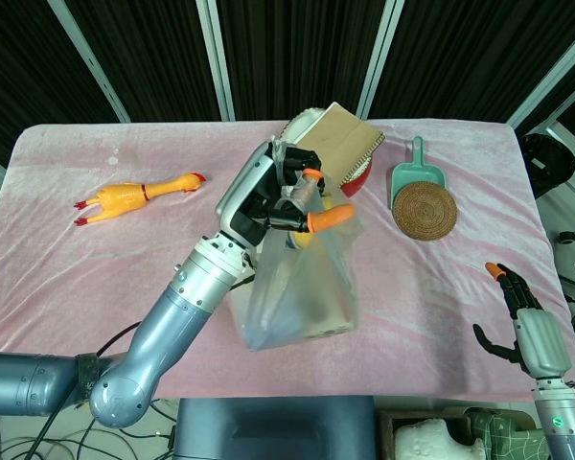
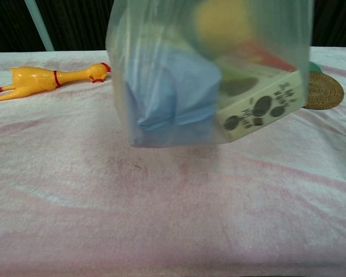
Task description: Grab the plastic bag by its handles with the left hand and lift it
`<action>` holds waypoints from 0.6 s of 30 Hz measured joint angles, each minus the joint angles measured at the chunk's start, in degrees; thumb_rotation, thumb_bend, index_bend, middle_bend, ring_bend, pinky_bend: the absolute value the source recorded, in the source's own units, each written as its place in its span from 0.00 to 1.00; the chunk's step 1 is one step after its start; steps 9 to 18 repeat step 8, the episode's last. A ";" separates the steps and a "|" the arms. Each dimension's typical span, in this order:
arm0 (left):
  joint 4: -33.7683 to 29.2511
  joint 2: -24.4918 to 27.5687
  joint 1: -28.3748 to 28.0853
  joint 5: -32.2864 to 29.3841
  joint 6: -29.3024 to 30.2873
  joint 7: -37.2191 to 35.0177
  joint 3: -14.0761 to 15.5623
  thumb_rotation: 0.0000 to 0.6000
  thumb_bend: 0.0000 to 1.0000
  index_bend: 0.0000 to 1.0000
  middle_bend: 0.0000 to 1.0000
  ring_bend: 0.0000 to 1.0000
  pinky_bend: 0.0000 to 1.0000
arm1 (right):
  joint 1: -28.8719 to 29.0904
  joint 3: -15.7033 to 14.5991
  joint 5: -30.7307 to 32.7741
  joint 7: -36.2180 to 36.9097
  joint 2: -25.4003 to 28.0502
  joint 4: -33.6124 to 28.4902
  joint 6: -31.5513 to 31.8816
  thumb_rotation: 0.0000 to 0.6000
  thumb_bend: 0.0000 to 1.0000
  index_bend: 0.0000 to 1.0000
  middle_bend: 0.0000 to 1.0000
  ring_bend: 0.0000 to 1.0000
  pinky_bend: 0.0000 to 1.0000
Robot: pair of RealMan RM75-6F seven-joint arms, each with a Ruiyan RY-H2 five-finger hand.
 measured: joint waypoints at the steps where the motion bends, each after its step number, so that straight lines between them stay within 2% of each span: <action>1: -0.25 0.28 -0.17 -0.26 0.09 0.30 -0.29 1.00 0.17 0.79 1.00 0.88 0.83 | 0.00 0.00 -0.01 0.00 0.00 0.00 0.00 1.00 0.31 0.00 0.00 0.00 0.18; 8: -1.47 1.90 -1.36 -1.59 0.66 2.04 -1.71 1.00 0.16 0.79 1.00 0.88 0.83 | -0.04 -0.04 -0.04 0.01 0.03 -0.06 0.05 1.00 0.31 0.00 0.00 0.00 0.18; 18: -1.47 1.90 -1.36 -1.59 0.66 2.04 -1.71 1.00 0.16 0.79 1.00 0.88 0.83 | -0.04 -0.04 -0.04 0.01 0.03 -0.06 0.05 1.00 0.31 0.00 0.00 0.00 0.18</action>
